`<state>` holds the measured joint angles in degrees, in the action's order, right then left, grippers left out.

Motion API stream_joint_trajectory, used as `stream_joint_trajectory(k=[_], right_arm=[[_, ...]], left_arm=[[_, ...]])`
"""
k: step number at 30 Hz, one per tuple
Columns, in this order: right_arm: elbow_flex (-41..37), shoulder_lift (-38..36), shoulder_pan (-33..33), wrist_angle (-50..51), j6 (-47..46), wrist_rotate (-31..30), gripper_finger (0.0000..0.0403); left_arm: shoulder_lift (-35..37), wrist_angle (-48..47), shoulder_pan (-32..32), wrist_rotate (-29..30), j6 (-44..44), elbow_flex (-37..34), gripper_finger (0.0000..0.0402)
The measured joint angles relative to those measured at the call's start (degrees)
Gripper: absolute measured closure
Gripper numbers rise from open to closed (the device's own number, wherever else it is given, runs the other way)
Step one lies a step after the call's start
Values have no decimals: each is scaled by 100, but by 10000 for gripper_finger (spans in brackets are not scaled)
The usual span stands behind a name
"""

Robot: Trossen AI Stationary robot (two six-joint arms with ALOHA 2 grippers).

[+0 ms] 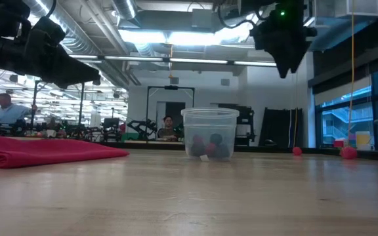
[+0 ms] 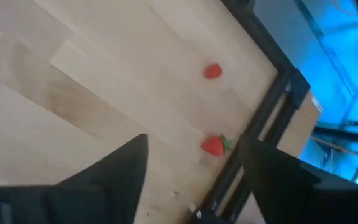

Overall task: Pick and placing Produce into tupperware
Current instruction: Put the strawberries into the transparent bin

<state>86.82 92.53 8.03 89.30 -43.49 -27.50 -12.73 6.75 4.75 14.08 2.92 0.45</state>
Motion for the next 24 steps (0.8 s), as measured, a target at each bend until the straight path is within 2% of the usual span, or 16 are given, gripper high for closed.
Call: stream_joint_trajectory(k=[6, 10, 15, 21, 24], right_arm=[[-4, -176, -26, 68, -207, 24, 80], [-313, -434, -135, 61, -424, 10, 53], [-1549, -1083, -299, -3, -1131, -74, 47], [-3208, -1936, -253, -252, -2894, -201, 46], [-3988, -2316, -167, -747, -3724, -202, 46]], left_arm=[[0, -55, 0, -1, 30, 0, 278], [0, -96, -1, -1, 148, 0, 278], [0, -121, -1, -1, 150, 0, 278], [0, -119, 0, -1, 162, 0, 278], [0, -119, -1, -1, 164, 0, 278]])
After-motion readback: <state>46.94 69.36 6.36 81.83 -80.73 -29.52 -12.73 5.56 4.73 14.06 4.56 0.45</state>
